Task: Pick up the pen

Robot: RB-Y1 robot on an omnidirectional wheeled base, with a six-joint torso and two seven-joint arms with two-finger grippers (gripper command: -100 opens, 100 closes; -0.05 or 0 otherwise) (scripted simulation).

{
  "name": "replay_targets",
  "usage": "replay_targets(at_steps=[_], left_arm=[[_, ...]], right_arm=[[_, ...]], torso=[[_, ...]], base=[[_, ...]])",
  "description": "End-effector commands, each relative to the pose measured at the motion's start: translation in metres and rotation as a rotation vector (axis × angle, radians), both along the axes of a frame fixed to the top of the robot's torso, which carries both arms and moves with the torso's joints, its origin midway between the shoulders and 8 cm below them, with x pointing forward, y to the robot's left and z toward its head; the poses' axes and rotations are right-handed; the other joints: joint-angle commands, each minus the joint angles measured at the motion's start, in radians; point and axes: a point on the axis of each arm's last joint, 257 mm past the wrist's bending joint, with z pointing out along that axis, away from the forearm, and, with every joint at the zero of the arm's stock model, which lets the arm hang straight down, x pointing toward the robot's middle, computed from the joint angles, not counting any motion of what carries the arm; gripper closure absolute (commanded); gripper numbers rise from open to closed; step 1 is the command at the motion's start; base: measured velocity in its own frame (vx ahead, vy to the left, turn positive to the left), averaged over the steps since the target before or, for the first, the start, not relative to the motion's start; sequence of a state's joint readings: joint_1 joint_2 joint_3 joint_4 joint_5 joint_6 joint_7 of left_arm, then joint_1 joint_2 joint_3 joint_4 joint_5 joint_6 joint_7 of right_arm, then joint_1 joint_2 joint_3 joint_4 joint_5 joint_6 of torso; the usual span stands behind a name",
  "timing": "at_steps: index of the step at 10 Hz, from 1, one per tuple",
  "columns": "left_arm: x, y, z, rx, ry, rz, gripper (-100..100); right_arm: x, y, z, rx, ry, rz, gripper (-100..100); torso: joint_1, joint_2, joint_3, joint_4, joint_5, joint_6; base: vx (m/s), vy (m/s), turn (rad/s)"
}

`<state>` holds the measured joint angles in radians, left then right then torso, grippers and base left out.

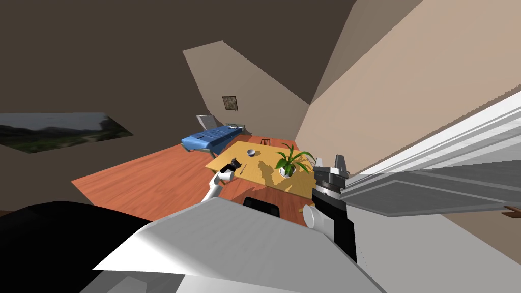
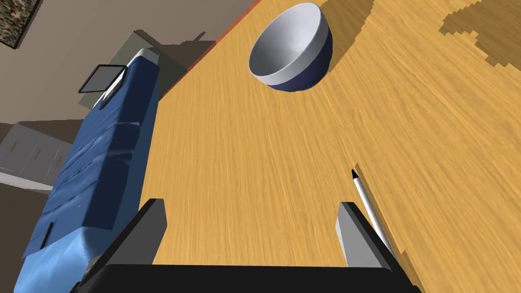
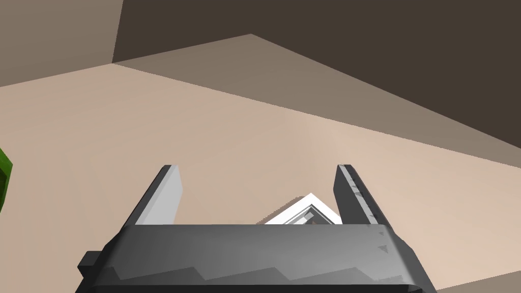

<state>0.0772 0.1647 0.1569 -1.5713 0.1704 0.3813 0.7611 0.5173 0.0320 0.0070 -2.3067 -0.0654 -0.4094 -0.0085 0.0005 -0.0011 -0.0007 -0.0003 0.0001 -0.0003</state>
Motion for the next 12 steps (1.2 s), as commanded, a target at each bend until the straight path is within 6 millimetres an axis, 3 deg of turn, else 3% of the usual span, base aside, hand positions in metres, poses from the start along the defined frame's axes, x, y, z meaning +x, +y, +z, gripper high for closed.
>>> replay_targets(at_steps=[1, 10, 12], left_arm=[[-0.001, 0.003, -0.021, -0.062, 0.060, 0.030, -100], [-0.024, -0.001, -0.099, -0.299, 0.324, 0.169, -100], [-0.037, -0.004, -0.120, -0.349, 0.399, 0.208, -100]], right_arm=[[0.000, 0.000, 0.000, 0.000, 0.000, 0.000, 0], [0.000, 0.000, 0.000, 0.000, 0.000, 0.000, 0], [0.000, 0.000, 0.000, 0.000, 0.000, 0.000, 0]], torso=[[0.000, 0.000, 0.000, 0.000, 0.000, 0.000], [0.000, 0.000, 0.000, 0.000, 0.000, 0.000], [0.000, 0.000, 0.000, 0.000, 0.000, 0.000]], base=[[0.016, 0.007, -0.007], [0.015, 0.009, -0.007], [0.017, 0.010, -0.007]])
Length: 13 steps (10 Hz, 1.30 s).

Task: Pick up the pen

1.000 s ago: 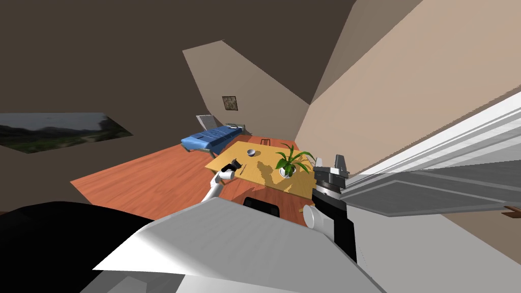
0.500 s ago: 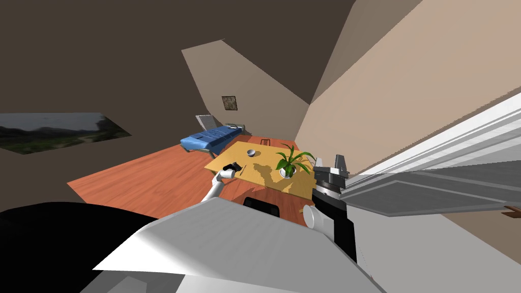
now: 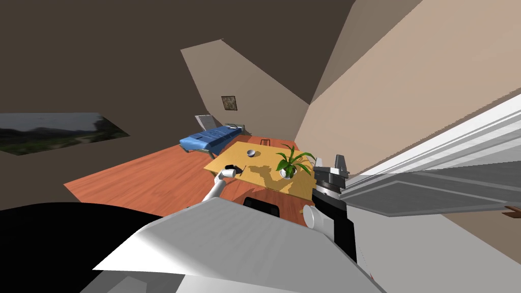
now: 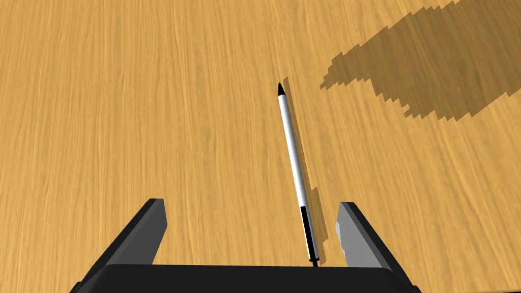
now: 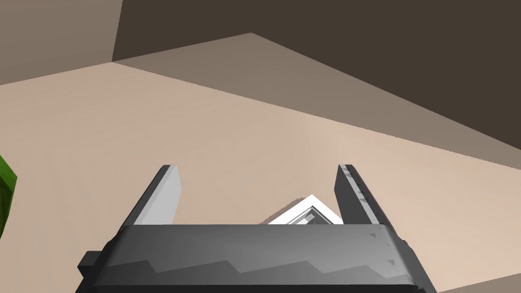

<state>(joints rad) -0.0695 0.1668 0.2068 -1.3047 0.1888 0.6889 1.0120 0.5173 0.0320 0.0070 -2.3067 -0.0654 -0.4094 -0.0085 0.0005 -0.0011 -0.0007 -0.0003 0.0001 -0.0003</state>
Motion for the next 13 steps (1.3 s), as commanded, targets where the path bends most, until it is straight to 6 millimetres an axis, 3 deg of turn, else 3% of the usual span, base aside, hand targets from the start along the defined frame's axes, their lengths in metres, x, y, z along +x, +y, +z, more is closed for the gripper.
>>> replay_targets(at_steps=[1, 5, 13], left_arm=[[-0.005, -0.001, -0.009, -0.025, 0.038, 0.018, -100], [-0.026, -0.008, -0.039, -0.126, 0.171, 0.103, -100], [-0.067, -0.022, -0.073, -0.258, 0.393, 0.240, -100]], right_arm=[[0.000, 0.000, 0.000, 0.000, 0.000, 0.000, 0], [0.000, 0.000, 0.000, 0.000, 0.000, 0.000, 0], [0.000, 0.000, 0.000, 0.000, 0.000, 0.000, 0]], torso=[[0.000, 0.000, 0.000, 0.000, 0.000, 0.000], [0.000, 0.000, 0.000, 0.000, 0.000, 0.000], [0.000, 0.000, 0.000, 0.000, 0.000, 0.000]], base=[[0.011, 0.007, -0.004], [0.013, 0.008, -0.007], [0.014, 0.008, -0.006]])
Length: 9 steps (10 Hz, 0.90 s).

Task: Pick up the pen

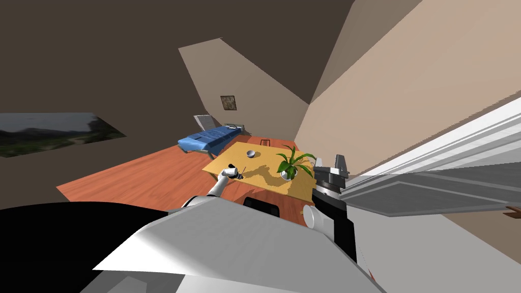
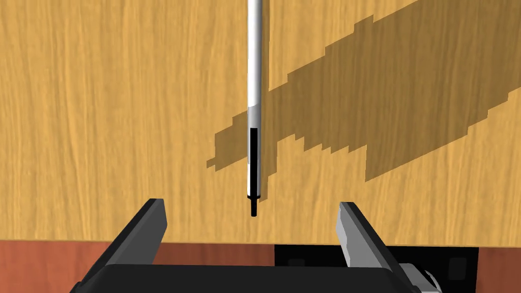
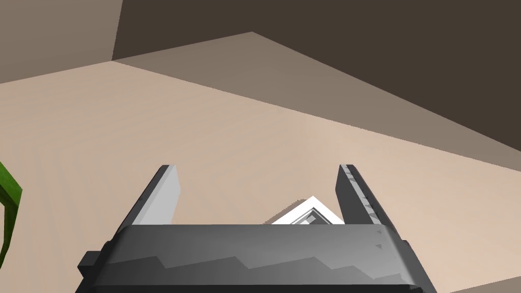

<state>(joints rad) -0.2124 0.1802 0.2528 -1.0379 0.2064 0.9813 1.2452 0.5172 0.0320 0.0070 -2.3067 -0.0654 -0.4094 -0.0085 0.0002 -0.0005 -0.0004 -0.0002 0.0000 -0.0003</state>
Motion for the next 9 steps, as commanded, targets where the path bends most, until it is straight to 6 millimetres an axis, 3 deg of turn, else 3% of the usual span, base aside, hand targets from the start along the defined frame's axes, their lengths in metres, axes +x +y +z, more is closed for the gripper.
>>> replay_targets(at_steps=[1, 2, 3, 6, 7, 8, 9], left_arm=[[0.000, 0.000, 0.000, 0.000, 0.000, 0.000, -100], [-0.001, 0.000, -0.001, -0.003, 0.005, 0.003, 0], [-0.008, -0.002, -0.010, -0.003, 0.004, -0.003, -100], [-0.018, -0.006, -0.024, -0.003, 0.005, -0.012, -100], [-0.016, -0.005, -0.020, -0.004, 0.006, -0.009, -100], [-0.016, -0.005, -0.020, -0.003, 0.004, -0.010, 100], [-0.016, -0.005, -0.020, -0.003, 0.004, -0.010, 100]], right_arm=[[0.000, 0.000, 0.000, 0.000, 0.000, 0.000, 0], [0.000, 0.000, 0.000, 0.000, 0.000, 0.000, 0], [0.000, 0.000, 0.000, 0.000, 0.000, 0.000, 0], [0.000, 0.000, 0.000, 0.000, 0.000, 0.000, 0], [0.000, 0.000, 0.000, 0.000, 0.000, 0.000, 0], [0.000, 0.000, 0.000, 0.000, 0.000, 0.000, 0], [0.000, 0.000, 0.000, 0.000, 0.000, 0.000, 0]], torso=[[0.000, 0.000, 0.000, 0.000, 0.000, 0.000], [0.000, 0.000, 0.000, 0.000, 0.000, 0.000], [0.000, 0.001, 0.000, 0.000, 0.000, 0.000], [-0.001, -0.003, -0.002, -0.001, 0.000, 0.000], [0.000, -0.004, -0.002, -0.001, 0.000, 0.000], [0.000, -0.002, -0.001, -0.001, 0.000, 0.000], [0.000, -0.001, 0.000, 0.000, 0.000, 0.000]], base=[[0.000, 0.000, 0.000], [0.000, 0.000, 0.000], [0.044, -0.005, 0.043], [0.068, -0.003, 0.032], [0.040, 0.000, 0.009], [0.007, 0.000, -0.002], [0.000, 0.000, 0.000]])
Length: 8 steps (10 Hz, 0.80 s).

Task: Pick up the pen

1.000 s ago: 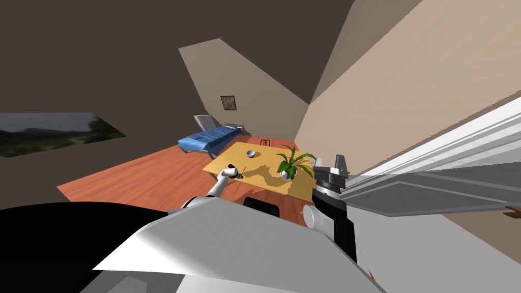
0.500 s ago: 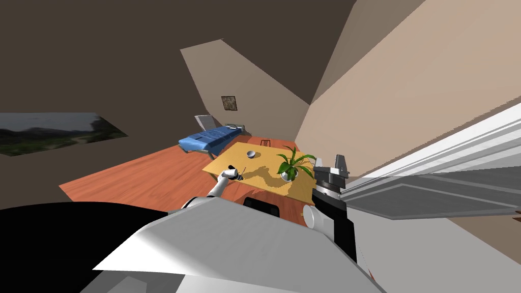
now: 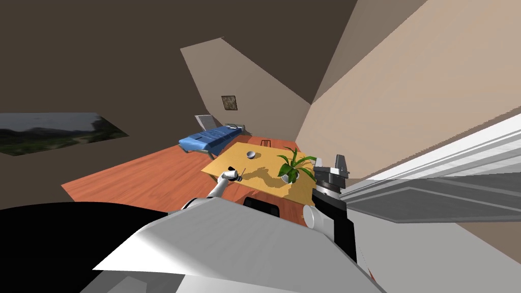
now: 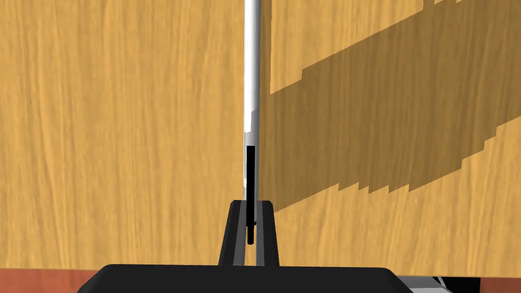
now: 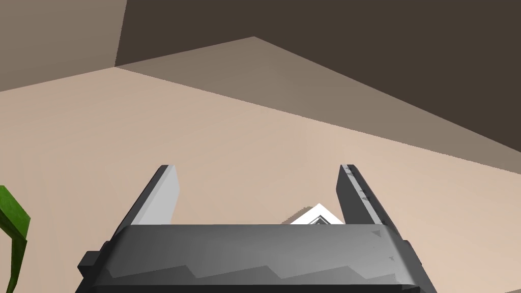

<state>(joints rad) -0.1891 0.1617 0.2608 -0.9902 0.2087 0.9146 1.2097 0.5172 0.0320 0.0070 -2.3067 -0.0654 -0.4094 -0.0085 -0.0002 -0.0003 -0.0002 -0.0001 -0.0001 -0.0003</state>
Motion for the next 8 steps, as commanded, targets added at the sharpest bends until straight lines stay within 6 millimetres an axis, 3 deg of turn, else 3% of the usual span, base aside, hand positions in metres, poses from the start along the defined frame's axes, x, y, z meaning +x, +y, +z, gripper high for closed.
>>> replay_targets(at_steps=[1, 3, 4, 5, 8], left_arm=[[0.000, 0.000, 0.000, 0.000, 0.000, 0.000, 100], [0.000, 0.000, 0.000, 0.000, 0.000, 0.000, 100], [0.000, 0.000, 0.000, 0.000, 0.000, 0.000, 0], [0.008, 0.002, 0.010, 0.000, 0.000, 0.007, 100], [0.013, 0.003, 0.017, 0.001, -0.003, 0.010, 100]], right_arm=[[0.000, 0.000, 0.000, 0.000, 0.000, 0.000, 0], [0.000, 0.000, 0.000, 0.000, 0.000, 0.000, 0], [0.000, 0.000, 0.000, 0.000, 0.000, 0.000, 0], [0.000, 0.000, 0.000, 0.000, 0.000, 0.000, 0], [0.000, 0.000, 0.000, 0.000, 0.000, 0.000, 0]], torso=[[0.000, 0.000, 0.000, 0.000, 0.000, 0.000], [0.000, 0.000, 0.000, 0.000, 0.000, 0.000], [0.000, 0.001, 0.000, 0.000, 0.000, 0.000], [0.000, 0.001, 0.000, 0.000, 0.000, 0.000], [0.000, 0.007, 0.004, 0.001, 0.000, 0.000]], base=[[0.000, 0.000, 0.000], [0.000, 0.000, 0.000], [0.000, 0.000, 0.000], [-0.070, 0.002, -0.061], [-0.077, 0.006, -0.031]])
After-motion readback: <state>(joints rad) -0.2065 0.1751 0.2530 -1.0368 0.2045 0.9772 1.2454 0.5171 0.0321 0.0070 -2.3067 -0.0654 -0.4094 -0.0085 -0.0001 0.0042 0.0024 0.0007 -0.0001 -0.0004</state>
